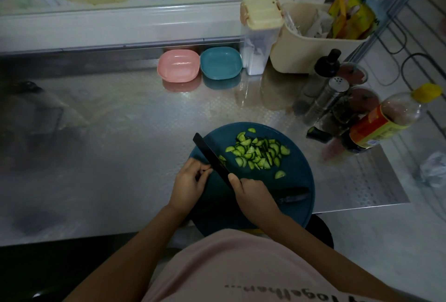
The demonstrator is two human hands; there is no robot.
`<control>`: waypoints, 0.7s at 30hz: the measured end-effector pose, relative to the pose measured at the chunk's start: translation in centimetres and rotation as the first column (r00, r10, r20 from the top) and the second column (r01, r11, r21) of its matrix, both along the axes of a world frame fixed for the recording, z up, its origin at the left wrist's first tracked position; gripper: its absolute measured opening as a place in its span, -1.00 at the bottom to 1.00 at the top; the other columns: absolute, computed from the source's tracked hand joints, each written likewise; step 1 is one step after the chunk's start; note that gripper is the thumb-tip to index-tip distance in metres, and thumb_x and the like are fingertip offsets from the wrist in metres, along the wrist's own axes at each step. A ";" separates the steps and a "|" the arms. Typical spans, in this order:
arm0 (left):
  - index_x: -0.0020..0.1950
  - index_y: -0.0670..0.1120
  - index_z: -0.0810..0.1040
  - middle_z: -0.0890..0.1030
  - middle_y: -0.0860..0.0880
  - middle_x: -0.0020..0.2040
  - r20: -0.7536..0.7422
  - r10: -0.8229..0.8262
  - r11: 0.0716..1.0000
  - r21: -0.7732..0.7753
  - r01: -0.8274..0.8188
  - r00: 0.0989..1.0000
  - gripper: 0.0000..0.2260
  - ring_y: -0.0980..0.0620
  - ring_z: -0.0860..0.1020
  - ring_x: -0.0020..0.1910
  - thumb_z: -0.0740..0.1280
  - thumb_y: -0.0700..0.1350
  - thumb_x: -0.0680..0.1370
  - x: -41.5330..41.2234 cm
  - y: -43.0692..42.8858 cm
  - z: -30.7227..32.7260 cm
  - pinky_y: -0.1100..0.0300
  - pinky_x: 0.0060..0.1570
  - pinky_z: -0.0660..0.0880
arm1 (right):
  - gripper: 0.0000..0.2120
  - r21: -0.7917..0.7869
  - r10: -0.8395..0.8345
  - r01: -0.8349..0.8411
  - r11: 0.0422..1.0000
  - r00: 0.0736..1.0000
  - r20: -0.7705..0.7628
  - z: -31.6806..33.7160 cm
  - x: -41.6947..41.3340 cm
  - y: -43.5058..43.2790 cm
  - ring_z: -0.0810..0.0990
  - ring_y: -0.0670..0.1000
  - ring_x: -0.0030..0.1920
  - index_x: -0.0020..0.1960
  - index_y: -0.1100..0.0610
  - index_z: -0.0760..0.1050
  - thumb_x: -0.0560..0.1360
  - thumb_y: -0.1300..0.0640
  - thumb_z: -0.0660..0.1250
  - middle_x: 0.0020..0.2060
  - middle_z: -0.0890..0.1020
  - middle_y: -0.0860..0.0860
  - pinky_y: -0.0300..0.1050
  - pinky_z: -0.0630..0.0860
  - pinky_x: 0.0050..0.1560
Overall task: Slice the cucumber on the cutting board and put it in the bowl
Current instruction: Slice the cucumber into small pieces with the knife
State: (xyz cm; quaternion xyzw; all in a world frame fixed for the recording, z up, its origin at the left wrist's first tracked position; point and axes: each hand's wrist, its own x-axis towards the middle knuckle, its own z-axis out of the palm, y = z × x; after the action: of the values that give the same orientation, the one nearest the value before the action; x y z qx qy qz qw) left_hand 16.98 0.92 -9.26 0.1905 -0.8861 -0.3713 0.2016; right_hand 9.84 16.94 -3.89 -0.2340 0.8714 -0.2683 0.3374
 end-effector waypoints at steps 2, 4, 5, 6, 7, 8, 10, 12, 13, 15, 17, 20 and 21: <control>-0.22 -0.23 0.56 0.48 -0.08 -0.26 0.004 0.006 1.000 0.000 -0.006 1.000 -0.87 0.17 0.40 -0.27 0.33 -0.18 0.47 0.1 0.0 0.0 0.46 -0.22 0.32 | -0.42 -0.007 0.011 -0.011 1.000 1.000 -0.017 0.0 0.1 -0.1 0.28 -0.10 -0.42 -0.20 0.16 0.37 0.58 -0.21 -0.21 -0.40 0.38 0.01 -0.14 0.30 -0.29; -0.23 -0.23 0.56 0.48 -0.08 -0.27 0.002 0.011 1.000 0.003 -0.011 1.000 -0.87 0.16 0.40 -0.27 0.34 -0.18 0.47 0.2 0.0 0.0 0.47 -0.22 0.33 | -0.14 -0.035 0.043 -0.047 0.998 0.995 -0.091 -0.2 0.4 -0.3 0.22 -0.13 -0.45 -0.04 0.16 0.46 0.42 -0.30 -0.51 -0.41 0.33 -0.02 -0.23 0.09 -0.45; -0.23 -0.22 0.56 0.48 -0.08 -0.27 -0.001 0.011 1.000 0.003 -0.011 1.000 -0.89 0.15 0.41 -0.27 0.35 -0.20 0.47 0.2 0.0 0.0 0.47 -0.22 0.33 | -0.07 -0.008 0.090 -0.091 0.996 0.988 -0.123 -0.6 0.5 -0.2 0.21 -0.12 -0.46 -0.03 0.17 0.47 0.36 -0.31 -0.56 -0.42 0.31 -0.04 -0.18 0.03 -0.47; -0.23 -0.22 0.56 0.49 -0.08 -0.27 -0.003 0.009 1.000 0.002 -0.009 1.000 -0.91 0.15 0.41 -0.26 0.37 -0.23 0.47 0.2 0.0 0.0 0.48 -0.22 0.33 | -0.12 0.004 0.090 -0.090 0.996 0.988 -0.128 -0.9 0.4 -0.2 0.22 -0.10 -0.47 -0.08 0.17 0.46 0.39 -0.31 -0.51 -0.43 0.31 -0.04 -0.16 0.03 -0.46; -0.22 -0.21 0.56 0.49 -0.08 -0.26 -0.003 0.006 1.000 0.003 -0.006 1.000 -0.92 0.14 0.42 -0.26 0.39 -0.27 0.47 0.2 0.0 0.0 0.49 -0.22 0.33 | -0.25 0.012 0.088 -0.087 0.996 0.987 -0.136 -1.1 0.4 -0.3 0.24 -0.09 -0.47 -0.14 0.17 0.43 0.48 -0.28 -0.40 -0.44 0.32 -0.03 -0.16 0.04 -0.44; -0.22 -0.21 0.56 0.49 -0.08 -0.26 0.000 0.002 1.000 0.003 -0.002 1.000 -0.93 0.14 0.42 -0.25 0.40 -0.30 0.46 0.2 0.0 0.1 0.49 -0.21 0.34 | -0.36 0.030 0.082 -0.079 0.996 0.984 -0.156 -1.4 0.3 -0.3 0.25 -0.09 -0.47 -0.18 0.17 0.40 0.54 -0.23 -0.29 -0.44 0.34 -0.01 -0.15 0.05 -0.44; -0.22 -0.21 0.56 0.49 -0.08 -0.26 0.001 -0.004 1.000 0.001 0.004 1.000 -0.93 0.14 0.42 -0.25 0.41 -0.32 0.45 0.2 0.0 0.1 0.48 -0.21 0.34 | -0.37 0.014 0.089 -0.087 0.996 0.980 -0.176 -1.3 0.2 -0.4 0.27 -0.09 -0.46 -0.17 0.17 0.41 0.55 -0.23 -0.26 -0.43 0.35 -0.01 -0.20 0.08 -0.45; -0.22 -0.21 0.56 0.49 -0.06 -0.26 -0.006 -0.007 1.000 -0.004 0.007 1.000 -0.92 0.15 0.42 -0.25 0.41 -0.32 0.45 0.2 0.0 0.0 0.49 -0.20 0.34 | -0.43 -0.001 0.077 -0.077 0.997 0.990 -0.117 -1.0 -0.1 -0.3 0.33 -0.03 -0.41 -0.25 0.12 0.38 0.57 -0.23 -0.20 -0.43 0.37 -0.01 -0.19 0.26 -0.33; -0.22 -0.20 0.56 0.48 -0.05 -0.26 -0.009 -0.006 1.000 -0.006 0.006 1.000 -0.92 0.16 0.42 -0.25 0.41 -0.33 0.45 0.2 0.0 0.0 0.49 -0.20 0.35 | -0.49 0.010 0.077 -0.076 0.997 0.992 -0.100 -0.7 -0.1 -0.3 0.37 0.01 -0.39 -0.31 0.09 0.32 0.60 -0.19 -0.14 -0.44 0.38 0.00 -0.13 0.30 -0.27; -0.23 -0.21 0.56 0.48 -0.04 -0.26 -0.008 -0.001 1.000 -0.009 0.001 1.000 -0.91 0.16 0.42 -0.26 0.41 -0.33 0.45 0.2 0.0 0.0 0.49 -0.21 0.35 | -0.50 0.007 0.066 -0.066 0.998 0.988 -0.137 -0.5 -0.2 -0.5 0.41 0.06 -0.39 -0.37 0.09 0.27 0.62 -0.16 -0.07 -0.45 0.38 0.03 -0.09 0.30 -0.30; -0.23 -0.22 0.56 0.48 -0.05 -0.26 -0.009 -0.001 1.000 -0.019 0.001 1.000 -0.92 0.16 0.42 -0.26 0.42 -0.33 0.44 0.2 -0.1 -0.1 0.47 -0.22 0.35 | -0.50 0.012 0.063 -0.062 0.998 0.990 -0.123 -0.5 -0.2 -0.8 0.39 0.04 -0.40 -0.38 0.08 0.26 0.62 -0.16 -0.08 -0.45 0.38 0.03 -0.09 0.32 -0.31; -0.23 -0.21 0.58 0.49 -0.06 -0.27 -0.008 -0.001 1.000 -0.031 0.001 1.000 -0.93 0.16 0.41 -0.28 0.42 -0.31 0.44 0.3 -0.1 0.0 0.46 -0.24 0.35 | -0.55 0.000 0.069 -0.069 0.998 0.993 -0.096 0.0 -0.2 -0.8 0.39 0.06 -0.32 -0.37 0.03 0.22 0.61 -0.15 -0.10 -0.43 0.37 0.00 -0.11 0.33 -0.20; -0.22 -0.21 0.58 0.49 -0.06 -0.27 -0.008 -0.001 1.000 -0.029 0.001 1.000 -0.93 0.16 0.42 -0.28 0.42 -0.31 0.45 0.2 -0.1 -0.1 0.45 -0.25 0.36 | -0.55 0.009 0.064 -0.063 0.998 0.993 -0.096 0.0 -0.1 -0.6 0.39 0.06 -0.32 -0.37 0.03 0.22 0.61 -0.14 -0.10 -0.43 0.36 -0.01 -0.11 0.33 -0.19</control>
State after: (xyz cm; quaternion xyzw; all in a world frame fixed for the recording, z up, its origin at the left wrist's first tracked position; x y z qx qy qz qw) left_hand 17.21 0.85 -9.32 0.1857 -0.8906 -0.3595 0.2076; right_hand 9.71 16.29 -3.85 -0.2733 0.8797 -0.2431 0.3040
